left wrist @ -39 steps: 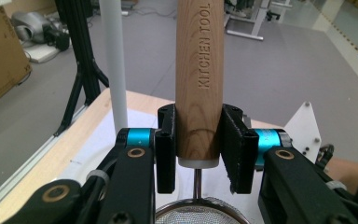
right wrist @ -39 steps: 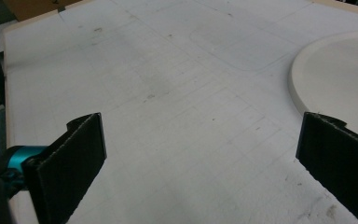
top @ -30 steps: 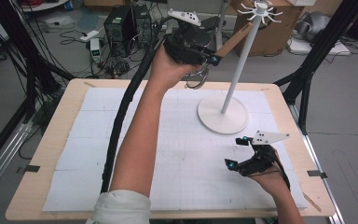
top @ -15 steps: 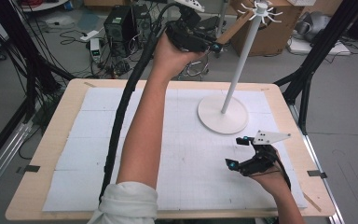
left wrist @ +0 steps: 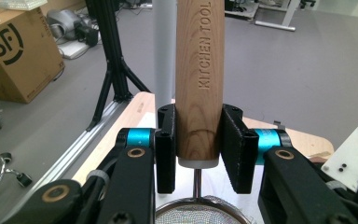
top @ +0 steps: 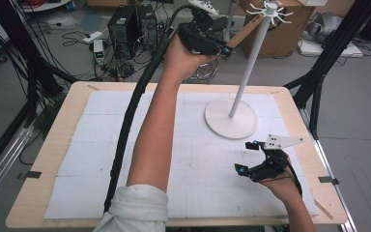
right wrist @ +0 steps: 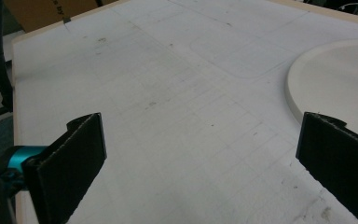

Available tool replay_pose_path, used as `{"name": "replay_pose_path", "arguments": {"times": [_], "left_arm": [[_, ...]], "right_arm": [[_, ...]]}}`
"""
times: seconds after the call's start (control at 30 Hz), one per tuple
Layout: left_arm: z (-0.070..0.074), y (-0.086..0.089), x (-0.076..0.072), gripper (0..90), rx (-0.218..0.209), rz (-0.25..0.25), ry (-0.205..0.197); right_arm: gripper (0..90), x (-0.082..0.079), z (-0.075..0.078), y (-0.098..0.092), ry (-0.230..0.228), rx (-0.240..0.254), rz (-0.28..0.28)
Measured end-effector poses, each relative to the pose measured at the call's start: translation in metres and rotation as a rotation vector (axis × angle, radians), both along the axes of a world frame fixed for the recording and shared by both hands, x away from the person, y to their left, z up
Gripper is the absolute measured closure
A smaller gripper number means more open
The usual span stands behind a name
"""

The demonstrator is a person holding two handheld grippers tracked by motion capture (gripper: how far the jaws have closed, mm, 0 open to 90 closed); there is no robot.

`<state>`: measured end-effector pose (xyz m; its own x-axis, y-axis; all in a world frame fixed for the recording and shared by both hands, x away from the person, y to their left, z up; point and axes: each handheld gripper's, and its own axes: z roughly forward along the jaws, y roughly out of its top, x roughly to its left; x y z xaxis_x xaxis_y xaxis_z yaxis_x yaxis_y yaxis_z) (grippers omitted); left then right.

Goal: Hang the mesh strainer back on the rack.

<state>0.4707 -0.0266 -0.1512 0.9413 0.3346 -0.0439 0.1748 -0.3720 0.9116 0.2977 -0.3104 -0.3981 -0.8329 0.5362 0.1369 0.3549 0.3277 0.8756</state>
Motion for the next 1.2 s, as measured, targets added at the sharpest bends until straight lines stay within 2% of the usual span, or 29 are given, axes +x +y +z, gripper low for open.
{"name": "replay_pose_path", "arguments": {"times": [0.37,0.53,0.63,0.87,1.0,1.03,1.13,1.2], "left_arm": [[-0.005,-0.006,0.004,69.0,0.028,0.021,0.002],[-0.012,-0.015,0.006,69.1,0.083,0.040,-0.003],[-0.014,-0.021,0.007,69.2,0.084,0.037,-0.003],[-0.015,-0.033,0.010,69.2,0.101,0.031,0.007],[-0.018,-0.036,0.013,68.7,0.089,0.041,0.021],[-0.019,-0.036,0.014,68.0,0.095,0.053,0.021],[-0.023,-0.037,0.014,57.2,0.130,0.081,0.025],[-0.027,-0.033,0.013,55.6,0.117,0.078,0.026]], "right_arm": [[0.6,0.000,-0.001,0.003,0.007,-0.009,0.006],[0.6,0.000,-0.001,0.003,0.001,-0.014,0.008],[0.6,-0.001,-0.001,0.004,0.014,-0.013,0.010],[0.6,-0.001,0.000,0.003,0.004,-0.001,0.011],[0.6,0.000,0.000,0.003,0.005,0.005,0.014],[0.6,-0.001,0.000,0.004,0.007,0.001,0.011],[0.6,-0.001,0.001,0.004,-0.001,0.003,0.018],[0.6,-0.001,0.001,0.003,0.005,0.004,0.012]]}}
